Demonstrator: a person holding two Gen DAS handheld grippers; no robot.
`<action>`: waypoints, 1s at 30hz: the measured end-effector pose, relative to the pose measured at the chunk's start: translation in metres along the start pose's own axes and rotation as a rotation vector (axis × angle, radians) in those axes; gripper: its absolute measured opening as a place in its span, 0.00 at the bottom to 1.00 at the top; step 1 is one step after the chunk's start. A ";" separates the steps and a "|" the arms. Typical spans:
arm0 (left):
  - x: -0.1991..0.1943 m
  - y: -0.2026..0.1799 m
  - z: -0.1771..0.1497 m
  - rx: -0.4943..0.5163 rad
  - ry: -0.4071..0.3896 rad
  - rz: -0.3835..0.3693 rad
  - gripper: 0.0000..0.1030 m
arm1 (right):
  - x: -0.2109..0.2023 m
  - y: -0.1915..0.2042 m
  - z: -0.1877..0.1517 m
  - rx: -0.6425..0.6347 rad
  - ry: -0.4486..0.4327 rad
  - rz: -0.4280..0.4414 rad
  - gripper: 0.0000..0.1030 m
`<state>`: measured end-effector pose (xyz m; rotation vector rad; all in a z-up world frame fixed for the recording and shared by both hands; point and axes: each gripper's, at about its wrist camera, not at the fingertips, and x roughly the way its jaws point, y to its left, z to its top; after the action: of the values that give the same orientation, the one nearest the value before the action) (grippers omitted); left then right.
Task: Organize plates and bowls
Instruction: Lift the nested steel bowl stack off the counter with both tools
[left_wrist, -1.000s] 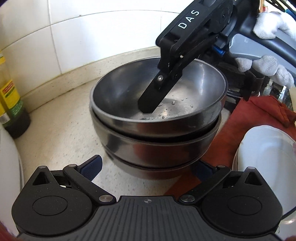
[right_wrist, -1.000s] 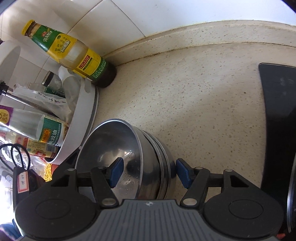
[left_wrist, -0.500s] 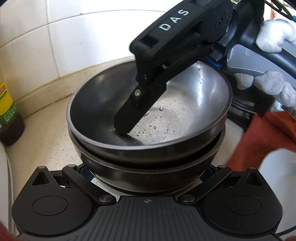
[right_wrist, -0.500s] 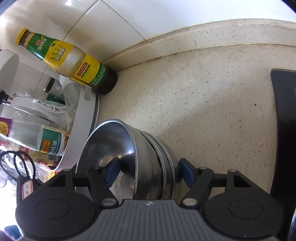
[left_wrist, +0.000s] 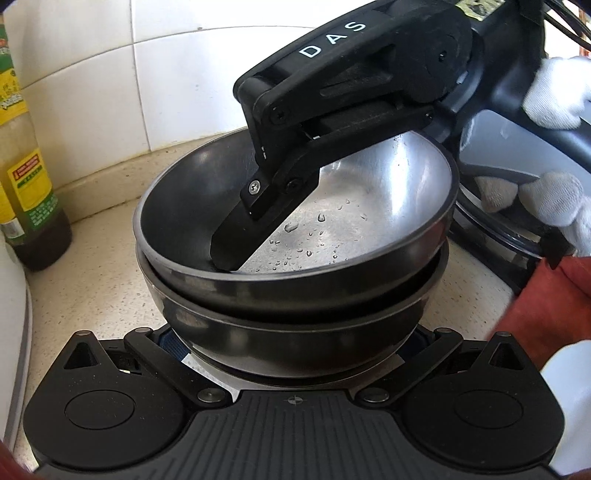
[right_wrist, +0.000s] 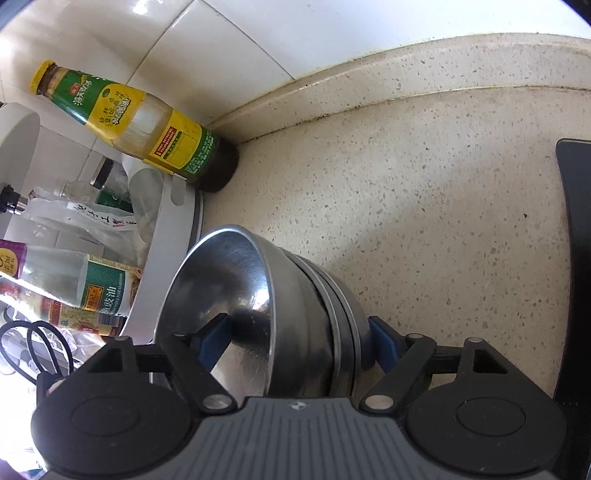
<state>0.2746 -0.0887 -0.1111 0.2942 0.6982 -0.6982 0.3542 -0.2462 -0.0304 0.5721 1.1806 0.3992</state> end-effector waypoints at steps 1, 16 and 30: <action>-0.002 -0.003 -0.001 -0.003 -0.004 0.004 1.00 | 0.000 0.000 -0.001 0.001 -0.005 0.002 0.77; -0.030 -0.007 -0.019 -0.046 0.000 0.055 1.00 | -0.003 0.010 -0.003 -0.037 -0.025 -0.013 0.76; -0.046 -0.020 -0.013 -0.041 -0.023 0.106 1.00 | -0.011 0.021 -0.007 -0.071 -0.054 0.001 0.75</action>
<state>0.2293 -0.0750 -0.0901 0.2831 0.6689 -0.5850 0.3442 -0.2346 -0.0107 0.5194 1.1098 0.4225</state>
